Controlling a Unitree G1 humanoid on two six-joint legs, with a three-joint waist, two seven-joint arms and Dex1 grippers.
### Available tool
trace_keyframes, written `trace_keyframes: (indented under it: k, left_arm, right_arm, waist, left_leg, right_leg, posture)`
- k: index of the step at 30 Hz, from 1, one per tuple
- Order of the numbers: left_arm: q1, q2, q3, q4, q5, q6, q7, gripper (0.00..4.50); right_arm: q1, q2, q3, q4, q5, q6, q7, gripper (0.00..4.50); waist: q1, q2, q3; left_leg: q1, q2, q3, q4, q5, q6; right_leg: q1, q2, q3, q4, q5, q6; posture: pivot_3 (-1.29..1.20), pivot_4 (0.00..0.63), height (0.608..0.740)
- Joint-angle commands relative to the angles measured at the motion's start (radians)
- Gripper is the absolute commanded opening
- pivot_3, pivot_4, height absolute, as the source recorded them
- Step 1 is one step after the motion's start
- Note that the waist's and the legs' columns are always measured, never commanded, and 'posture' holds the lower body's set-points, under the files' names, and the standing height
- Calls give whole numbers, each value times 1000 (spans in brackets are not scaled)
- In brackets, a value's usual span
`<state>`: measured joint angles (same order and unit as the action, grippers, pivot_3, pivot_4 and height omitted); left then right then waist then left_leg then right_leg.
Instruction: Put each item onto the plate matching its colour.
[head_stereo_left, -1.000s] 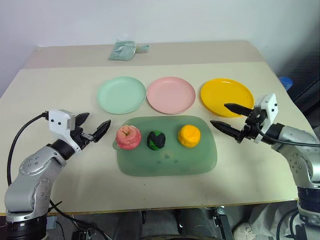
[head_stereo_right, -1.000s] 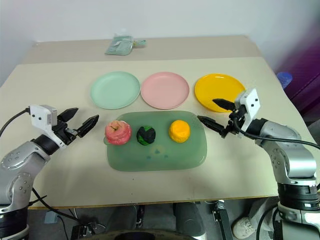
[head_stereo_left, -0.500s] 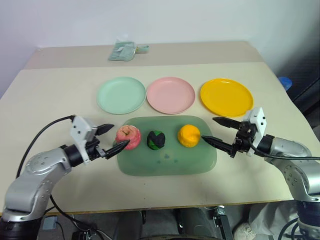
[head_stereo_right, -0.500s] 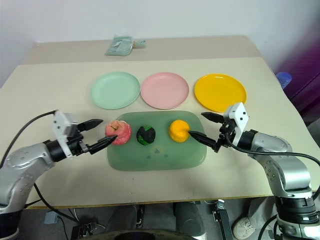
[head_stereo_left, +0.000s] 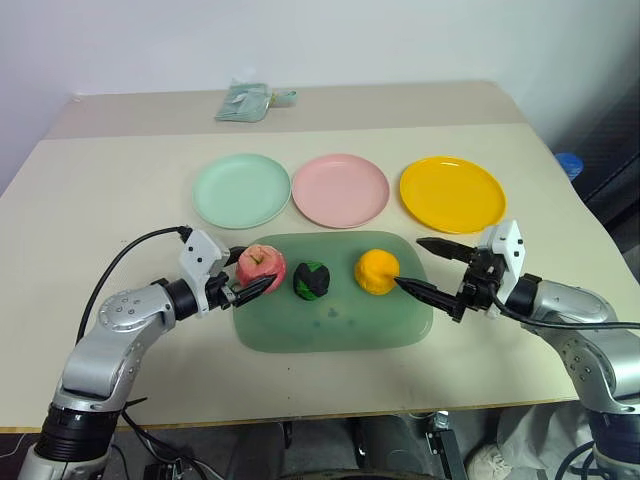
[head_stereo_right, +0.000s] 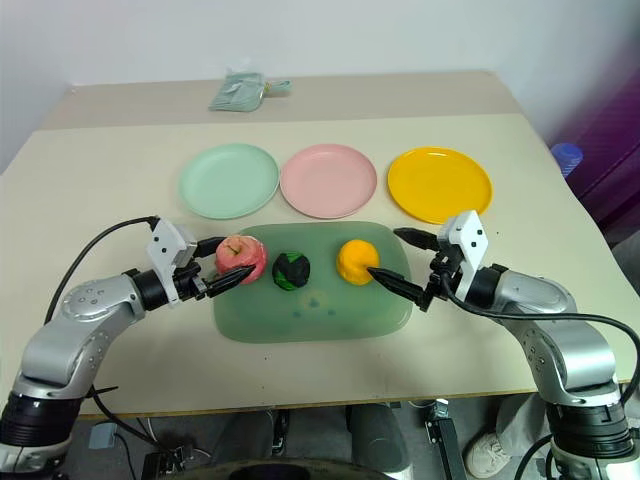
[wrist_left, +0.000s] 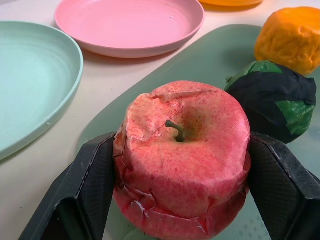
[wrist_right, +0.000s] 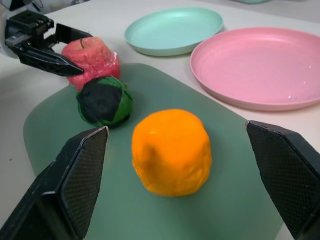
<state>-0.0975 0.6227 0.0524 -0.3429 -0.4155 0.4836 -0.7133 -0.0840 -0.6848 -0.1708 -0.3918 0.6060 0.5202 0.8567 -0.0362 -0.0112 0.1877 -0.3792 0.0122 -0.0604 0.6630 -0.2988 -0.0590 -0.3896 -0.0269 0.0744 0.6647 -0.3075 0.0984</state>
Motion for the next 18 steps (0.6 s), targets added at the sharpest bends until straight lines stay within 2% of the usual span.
trace_keyframes:
  k: [1,4,7,8,11,13,15,18]
  left_arm:
    - [-12,-21,57,1,-36,21,30,3149]
    - [-69,-58,98,8,-86,48,67,3149]
    - [-241,-130,77,59,-79,67,142,3149]
    - [-312,-158,50,111,-37,68,182,3149]
    - [-529,-266,-35,324,74,54,279,3149]
    - [-656,-343,-97,509,136,9,286,3149]
    - [-759,-400,-151,703,210,-61,292,3149]
    - [-865,-457,-161,933,261,-164,295,3149]
  right_arm:
    - [1,-3,-25,-38,19,-1,-10,4500]
    - [-4,-5,-25,-38,19,-1,-15,4500]
    - [-28,-1,-17,-25,18,-1,-22,4500]
    - [-40,4,-10,-19,16,-2,-25,4500]
    - [-75,20,16,-1,7,-9,-30,4500]
    - [-92,31,31,9,-2,-16,-32,4500]
    - [-106,43,42,13,-10,-22,-41,4500]
    - [-111,55,42,5,-12,-23,-56,4500]
  waist:
    - [0,0,0]
    - [0,0,0]
    - [23,-1,1]
    - [25,-2,1]
    - [32,-2,0]
    - [28,-2,0]
    - [26,-2,0]
    - [20,-3,0]
  left_leg:
    - [0,0,0,0,0,0]
    - [0,0,0,0,0,0]
    - [-1,-1,-1,2,0,0]
    - [-3,-2,-1,4,0,0]
    - [-5,-5,-1,5,1,0]
    - [-6,-6,-1,5,1,0]
    - [-9,-7,-1,5,1,0]
    - [-14,-7,0,4,1,0]
  right_leg:
    - [0,0,0,0,0,0]
    - [0,0,0,0,0,0]
    - [0,0,-2,1,0,0]
    - [0,1,-3,0,1,1]
    - [0,0,-3,0,2,3]
    - [0,0,-3,-1,2,3]
    - [-4,-1,-3,-2,2,4]
    - [-11,-1,-3,-1,2,4]
  posture:
    - [0,150,740]
    - [0,150,740]
    - [0,150,740]
    - [0,150,740]
    - [0,150,740]
    - [0,150,740]
    - [0,150,740]
    - [0,150,740]
